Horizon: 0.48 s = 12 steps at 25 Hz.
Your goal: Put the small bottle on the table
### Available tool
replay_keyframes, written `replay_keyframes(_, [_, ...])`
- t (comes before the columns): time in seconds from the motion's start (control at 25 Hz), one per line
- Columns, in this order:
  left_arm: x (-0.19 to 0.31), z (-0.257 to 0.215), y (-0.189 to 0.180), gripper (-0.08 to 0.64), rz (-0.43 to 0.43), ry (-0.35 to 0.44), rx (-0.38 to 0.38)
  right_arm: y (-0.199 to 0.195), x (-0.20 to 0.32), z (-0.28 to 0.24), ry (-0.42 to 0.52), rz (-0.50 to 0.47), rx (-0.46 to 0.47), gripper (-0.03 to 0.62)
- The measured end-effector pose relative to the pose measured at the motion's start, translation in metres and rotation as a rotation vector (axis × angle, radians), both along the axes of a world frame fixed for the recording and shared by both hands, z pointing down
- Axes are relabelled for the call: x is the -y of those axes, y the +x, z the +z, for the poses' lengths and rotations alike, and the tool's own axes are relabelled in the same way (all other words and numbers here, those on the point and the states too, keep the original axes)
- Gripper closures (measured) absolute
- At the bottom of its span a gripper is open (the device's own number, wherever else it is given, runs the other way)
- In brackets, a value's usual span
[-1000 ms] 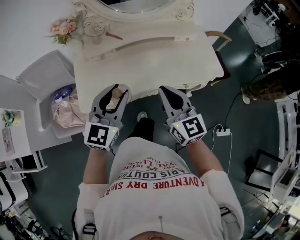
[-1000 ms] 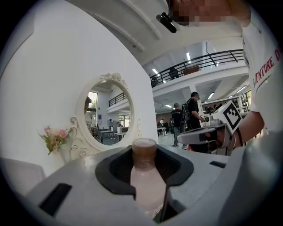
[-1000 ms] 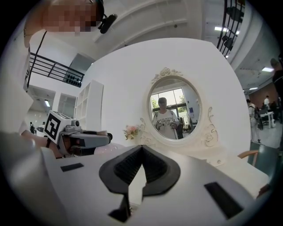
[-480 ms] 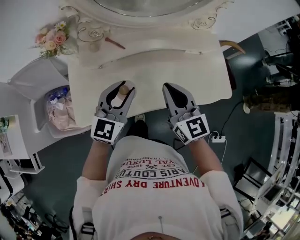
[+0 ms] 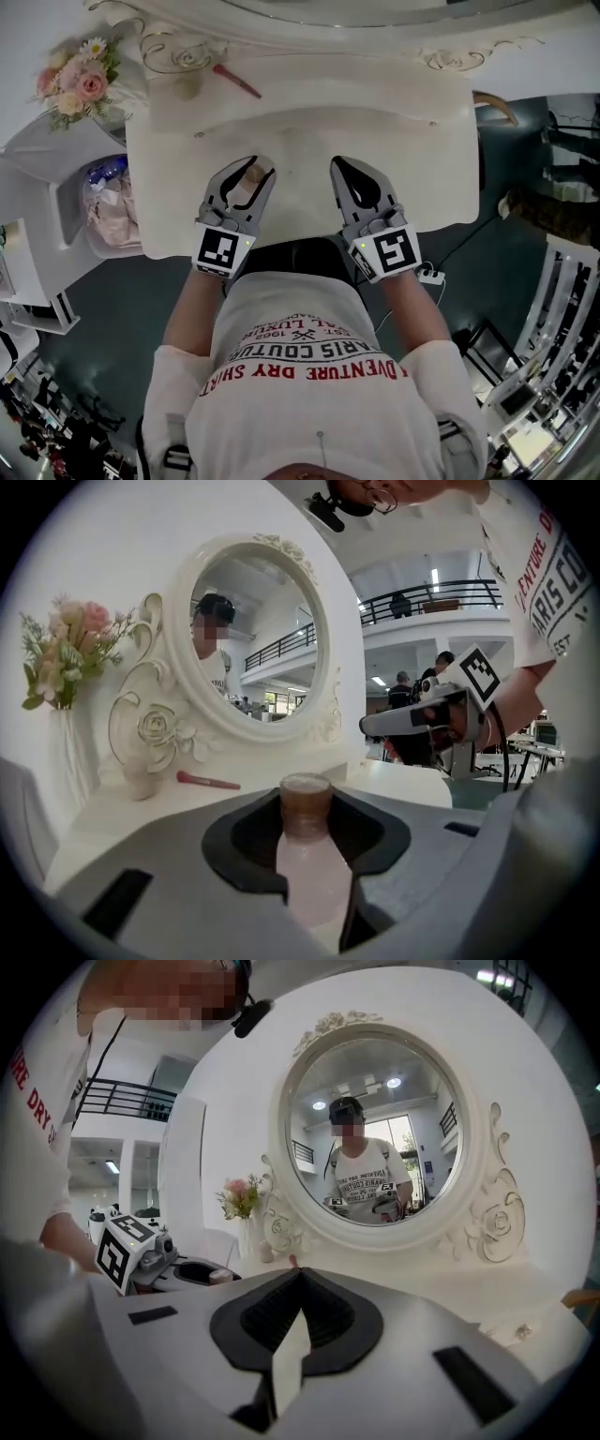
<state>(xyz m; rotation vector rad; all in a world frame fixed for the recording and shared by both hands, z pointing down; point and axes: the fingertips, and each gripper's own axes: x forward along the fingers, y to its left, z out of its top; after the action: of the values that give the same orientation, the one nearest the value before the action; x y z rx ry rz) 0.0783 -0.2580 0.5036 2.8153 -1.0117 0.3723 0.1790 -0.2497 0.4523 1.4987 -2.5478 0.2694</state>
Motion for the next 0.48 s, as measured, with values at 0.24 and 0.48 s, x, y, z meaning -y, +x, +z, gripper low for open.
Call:
replay_keyframes(0.24, [0.008,0.034,0.004,0.42,-0.046,-0.041,0.03,0.0,0.017,0.027,-0.037,-0.049,-0.012,0.597])
replay_keyframes(0.48, [0.014,0.055,0.006,0.419,-0.118,-0.041,0.043,0.0,0.021,0.05,-0.063,-0.126,-0.024,0.597])
